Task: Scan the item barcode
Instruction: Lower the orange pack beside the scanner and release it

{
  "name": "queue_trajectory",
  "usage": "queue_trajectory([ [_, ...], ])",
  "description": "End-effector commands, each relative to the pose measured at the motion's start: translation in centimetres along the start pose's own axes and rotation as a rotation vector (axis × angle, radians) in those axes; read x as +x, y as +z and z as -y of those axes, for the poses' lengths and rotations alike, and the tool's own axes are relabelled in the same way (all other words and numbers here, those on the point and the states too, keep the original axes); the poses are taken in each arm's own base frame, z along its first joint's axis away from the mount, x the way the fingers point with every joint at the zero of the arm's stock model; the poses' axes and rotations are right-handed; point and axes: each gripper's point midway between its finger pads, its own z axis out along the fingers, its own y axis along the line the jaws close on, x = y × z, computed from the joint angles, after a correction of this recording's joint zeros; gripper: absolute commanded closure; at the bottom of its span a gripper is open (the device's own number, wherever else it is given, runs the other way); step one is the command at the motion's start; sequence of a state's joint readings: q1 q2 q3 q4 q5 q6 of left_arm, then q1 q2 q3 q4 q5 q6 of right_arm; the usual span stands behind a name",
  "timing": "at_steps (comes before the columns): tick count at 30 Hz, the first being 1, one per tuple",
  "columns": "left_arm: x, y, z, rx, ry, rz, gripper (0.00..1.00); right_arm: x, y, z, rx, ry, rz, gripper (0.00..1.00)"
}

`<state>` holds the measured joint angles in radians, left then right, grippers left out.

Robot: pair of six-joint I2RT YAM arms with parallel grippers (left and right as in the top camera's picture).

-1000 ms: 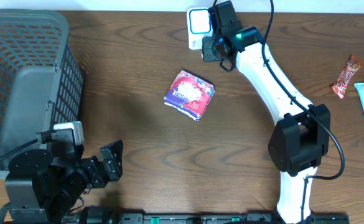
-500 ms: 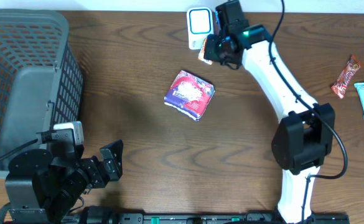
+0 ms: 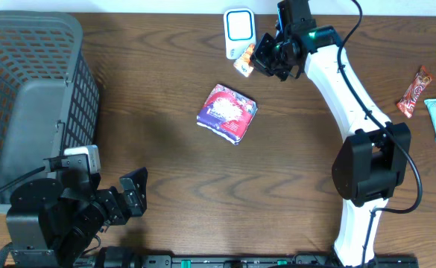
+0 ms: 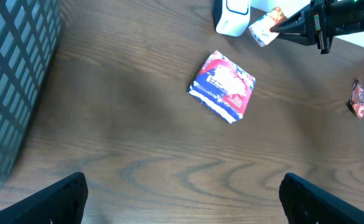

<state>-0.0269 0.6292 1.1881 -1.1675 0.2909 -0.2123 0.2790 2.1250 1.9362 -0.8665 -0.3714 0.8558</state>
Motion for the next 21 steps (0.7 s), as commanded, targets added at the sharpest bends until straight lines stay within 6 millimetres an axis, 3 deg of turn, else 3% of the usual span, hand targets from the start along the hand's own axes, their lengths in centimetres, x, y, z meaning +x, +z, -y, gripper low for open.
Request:
queue_trajectory([
  [1, -0.29, -0.33, 0.35, 0.015, 0.002, 0.01, 0.02, 0.39, -1.26, -1.18, -0.035, 0.014, -0.003, 0.93],
  [3, -0.29, -0.33, 0.35, 0.015, 0.002, 0.01, 0.02, 0.42, -1.25, -1.14, -0.033, 0.015, -0.005, 0.86],
  [8, -0.29, -0.33, 0.35, 0.015, 0.002, 0.01, 0.02, 0.45, -1.25, -1.14, -0.033, 0.035, -0.006, 0.9],
  [17, -0.29, -0.33, 0.35, 0.015, 0.002, 0.01, 0.02, 0.46, -1.25, -1.14, -0.033, 0.082, -0.007, 0.84],
  [21, -0.29, -0.33, 0.35, 0.015, 0.002, 0.01, 0.02, 0.66, -1.26, -1.33, -0.043, 0.094, -0.02, 0.74],
])
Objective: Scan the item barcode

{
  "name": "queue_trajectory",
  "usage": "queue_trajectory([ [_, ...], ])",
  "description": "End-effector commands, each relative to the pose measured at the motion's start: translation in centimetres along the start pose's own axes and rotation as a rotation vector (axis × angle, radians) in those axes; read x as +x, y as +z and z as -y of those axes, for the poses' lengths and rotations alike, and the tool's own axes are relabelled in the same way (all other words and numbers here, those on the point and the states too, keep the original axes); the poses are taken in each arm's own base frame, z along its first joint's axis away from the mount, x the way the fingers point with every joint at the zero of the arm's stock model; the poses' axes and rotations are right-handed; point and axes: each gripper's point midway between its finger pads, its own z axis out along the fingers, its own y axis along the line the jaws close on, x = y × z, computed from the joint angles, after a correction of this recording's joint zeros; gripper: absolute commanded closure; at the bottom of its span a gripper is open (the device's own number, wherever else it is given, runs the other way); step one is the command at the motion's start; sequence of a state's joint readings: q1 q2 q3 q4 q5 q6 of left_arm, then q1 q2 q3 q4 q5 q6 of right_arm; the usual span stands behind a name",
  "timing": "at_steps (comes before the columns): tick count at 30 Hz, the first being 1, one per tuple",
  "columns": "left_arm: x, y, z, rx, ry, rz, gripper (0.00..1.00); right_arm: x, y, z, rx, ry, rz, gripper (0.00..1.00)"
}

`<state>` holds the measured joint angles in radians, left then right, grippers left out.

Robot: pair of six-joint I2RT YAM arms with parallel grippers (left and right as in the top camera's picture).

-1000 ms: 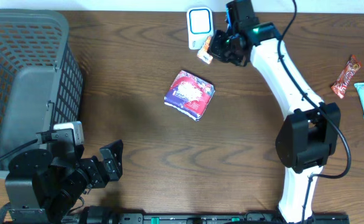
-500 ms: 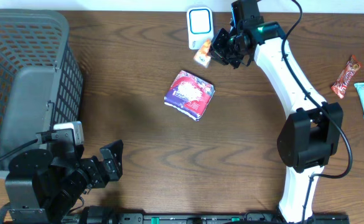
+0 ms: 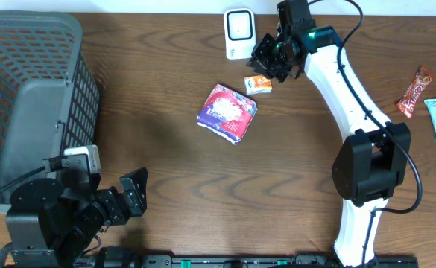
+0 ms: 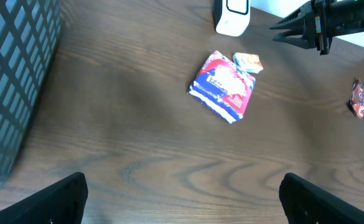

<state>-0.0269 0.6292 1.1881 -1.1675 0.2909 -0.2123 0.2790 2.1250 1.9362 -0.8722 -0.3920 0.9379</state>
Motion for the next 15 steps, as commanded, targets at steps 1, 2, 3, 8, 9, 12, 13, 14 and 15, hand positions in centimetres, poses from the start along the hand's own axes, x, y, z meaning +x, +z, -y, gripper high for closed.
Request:
queue_trajectory([
  [1, -0.29, -0.33, 0.35, 0.015, 0.002, 0.01, 0.02, 0.58, -1.24, -1.29, -0.041, 0.025, -0.011, 0.71],
  [2, -0.29, -0.33, 0.35, 0.015, 0.002, 0.01, 0.02, 0.7, -1.25, -1.38, -0.046, 0.04, -0.018, 0.64],
  [3, -0.29, -0.33, 0.35, 0.015, 0.002, 0.01, 0.02, 0.84, -1.26, -1.49, -0.052, 0.054, -0.027, 0.57],
  [8, -0.29, -0.33, 0.35, 0.015, 0.002, 0.01, 0.02, 1.09, -1.3, -1.96, -0.075, 0.067, -0.046, 0.23],
  [9, -0.29, -0.33, 0.35, 0.015, 0.002, 0.01, 0.02, 1.08, -1.3, -1.96, -0.075, 0.067, -0.046, 0.22],
  [12, -0.29, -0.33, 0.35, 0.015, 0.002, 0.01, 0.02, 1.08, -1.3, -1.95, -0.075, 0.067, -0.045, 0.14],
  [13, -0.29, -0.33, 0.35, 0.015, 0.002, 0.01, 0.02, 1.07, -1.3, -1.95, -0.075, 0.067, -0.045, 0.12],
  [14, -0.29, -0.33, 0.35, 0.015, 0.002, 0.01, 0.02, 1.08, -1.28, -1.94, -0.075, 0.068, -0.046, 0.11],
  [15, -0.29, -0.33, 0.35, 0.015, 0.002, 0.01, 0.02, 1.09, -1.3, -1.95, -0.074, 0.087, -0.047, 0.11],
])
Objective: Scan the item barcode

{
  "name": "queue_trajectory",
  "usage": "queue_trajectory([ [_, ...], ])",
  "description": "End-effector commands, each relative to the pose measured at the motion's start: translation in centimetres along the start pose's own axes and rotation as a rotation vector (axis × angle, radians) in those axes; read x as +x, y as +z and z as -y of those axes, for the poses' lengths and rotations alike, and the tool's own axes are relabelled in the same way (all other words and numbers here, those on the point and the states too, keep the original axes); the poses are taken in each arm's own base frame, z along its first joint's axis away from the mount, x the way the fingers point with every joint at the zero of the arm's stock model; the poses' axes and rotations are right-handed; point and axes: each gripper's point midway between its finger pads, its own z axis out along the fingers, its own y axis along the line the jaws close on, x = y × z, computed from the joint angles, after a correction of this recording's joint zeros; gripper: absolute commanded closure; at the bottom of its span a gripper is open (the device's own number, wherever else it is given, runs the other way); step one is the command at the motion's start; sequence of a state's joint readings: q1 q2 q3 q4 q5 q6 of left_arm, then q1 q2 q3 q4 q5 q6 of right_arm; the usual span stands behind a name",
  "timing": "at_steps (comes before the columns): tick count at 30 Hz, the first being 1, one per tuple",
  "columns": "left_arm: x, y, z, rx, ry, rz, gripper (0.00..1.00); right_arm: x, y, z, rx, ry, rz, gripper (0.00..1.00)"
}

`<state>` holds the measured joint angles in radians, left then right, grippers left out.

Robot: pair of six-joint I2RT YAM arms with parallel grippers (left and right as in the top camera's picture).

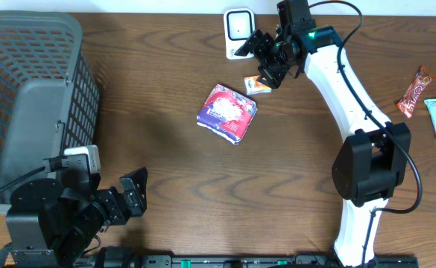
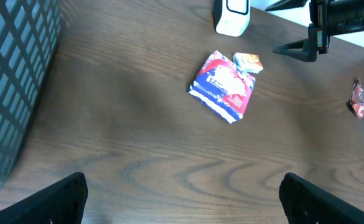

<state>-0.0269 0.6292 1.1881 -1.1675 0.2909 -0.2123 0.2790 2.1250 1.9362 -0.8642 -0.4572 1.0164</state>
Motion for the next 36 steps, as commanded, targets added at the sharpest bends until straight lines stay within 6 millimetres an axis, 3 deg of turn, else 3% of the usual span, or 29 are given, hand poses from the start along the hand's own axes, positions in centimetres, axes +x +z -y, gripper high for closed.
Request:
queue_trajectory([
  [1, -0.3, -0.3, 0.4, 0.015, 0.002, 0.01, 0.02, 0.5, -1.2, -1.1, -0.031, 0.034, 0.001, 0.14],
  [7, -0.3, -0.3, 0.4, 0.015, 0.002, 0.01, 0.02, 1.3, -1.2, -1.8, -0.061, 0.276, -0.059, 0.16],
  [10, -0.3, -0.3, 0.4, 0.015, 0.002, 0.01, 0.02, 1.0, -1.3, -2.3, -0.081, 0.302, -0.051, 0.01],
  [21, -0.3, -0.3, 0.4, 0.015, 0.002, 0.01, 0.02, 0.3, -1.3, -2.5, -0.088, 0.571, -0.028, 0.01],
  [31, -0.3, -0.3, 0.4, 0.015, 0.002, 0.01, 0.02, -4.7, -2.3, 2.7, 0.012, 1.008, 0.38, 0.01],
  [36, -0.3, -0.3, 0.4, 0.015, 0.002, 0.01, 0.02, -5.2, -2.9, 4.2, 0.052, 1.022, 0.464, 0.01],
])
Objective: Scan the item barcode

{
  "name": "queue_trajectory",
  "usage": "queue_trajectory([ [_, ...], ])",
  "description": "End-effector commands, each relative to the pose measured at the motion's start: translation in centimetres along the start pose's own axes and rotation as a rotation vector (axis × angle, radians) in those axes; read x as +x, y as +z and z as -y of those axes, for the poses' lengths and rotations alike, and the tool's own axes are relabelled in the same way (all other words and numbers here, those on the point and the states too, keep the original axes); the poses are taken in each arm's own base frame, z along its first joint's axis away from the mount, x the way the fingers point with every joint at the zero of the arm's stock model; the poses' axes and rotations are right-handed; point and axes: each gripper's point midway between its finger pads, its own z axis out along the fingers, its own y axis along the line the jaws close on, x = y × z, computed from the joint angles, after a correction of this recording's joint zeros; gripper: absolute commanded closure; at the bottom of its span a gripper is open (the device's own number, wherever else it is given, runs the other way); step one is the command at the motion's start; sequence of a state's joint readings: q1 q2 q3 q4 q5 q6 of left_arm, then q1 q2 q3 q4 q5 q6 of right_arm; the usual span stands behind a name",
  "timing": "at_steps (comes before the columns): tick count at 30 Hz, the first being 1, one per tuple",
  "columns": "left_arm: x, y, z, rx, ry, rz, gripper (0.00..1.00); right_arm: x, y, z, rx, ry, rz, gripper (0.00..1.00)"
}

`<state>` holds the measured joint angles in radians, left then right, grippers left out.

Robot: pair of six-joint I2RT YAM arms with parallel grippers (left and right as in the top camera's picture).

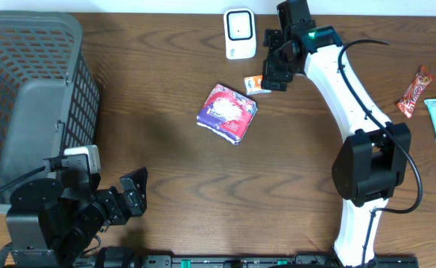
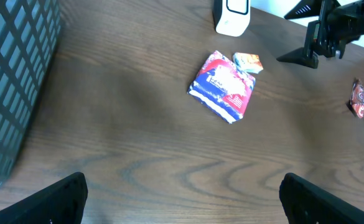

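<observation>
The white barcode scanner [image 1: 240, 32] stands at the table's far edge, also visible in the left wrist view [image 2: 231, 14]. A small orange packet [image 1: 255, 84] lies on the table just right of a pink and purple packet [image 1: 227, 112]. My right gripper [image 1: 270, 59] hangs open just right of the scanner and above the small packet, holding nothing; its fingers [image 2: 297, 56] are spread wide. My left gripper [image 2: 182, 205] sits open at the near left, far from these things.
A grey mesh basket [image 1: 24, 89] fills the left side. A chocolate bar [image 1: 415, 91] and a teal packet lie at the far right. My right arm [image 1: 352, 97] stretches across the right half of the table.
My right gripper has turned and drawn back slightly to the right, still open. The small orange packet, the pink packet and my left arm have not moved.
My right gripper first held the small orange packet next to the scanner. Then the packet lay on the table beside the pink packet, out of the gripper. After that the gripper stood wide open by the scanner, and it is open now.
</observation>
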<state>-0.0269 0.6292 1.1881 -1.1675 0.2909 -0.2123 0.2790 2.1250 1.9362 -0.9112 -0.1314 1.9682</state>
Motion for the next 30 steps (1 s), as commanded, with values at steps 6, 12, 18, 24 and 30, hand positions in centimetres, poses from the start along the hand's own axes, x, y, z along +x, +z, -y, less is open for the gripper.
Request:
queue_trajectory([
  [6, -0.3, -0.3, 0.4, 0.015, 0.002, 0.01, 0.02, -3.5, -1.7, 0.0, -0.038, 0.082, 0.211, 0.01],
  [12, -0.3, -0.3, 0.4, 0.015, 0.002, 0.01, 0.02, -5.0, -2.1, 1.3, 0.005, 0.081, 0.287, 0.01],
  [18, -0.3, -0.3, 0.4, 0.015, 0.002, 0.01, 0.02, -6.6, -2.7, 2.7, 0.053, 0.075, 0.373, 0.03],
  [24, -0.3, -0.3, 0.4, 0.015, 0.002, 0.01, 0.02, -7.5, -3.2, 3.7, 0.09, 0.068, 0.426, 0.02],
  [30, -0.3, -0.3, 0.4, 0.015, 0.002, 0.01, 0.02, -6.5, -2.8, 3.3, 0.118, -0.143, 0.364, 0.01],
])
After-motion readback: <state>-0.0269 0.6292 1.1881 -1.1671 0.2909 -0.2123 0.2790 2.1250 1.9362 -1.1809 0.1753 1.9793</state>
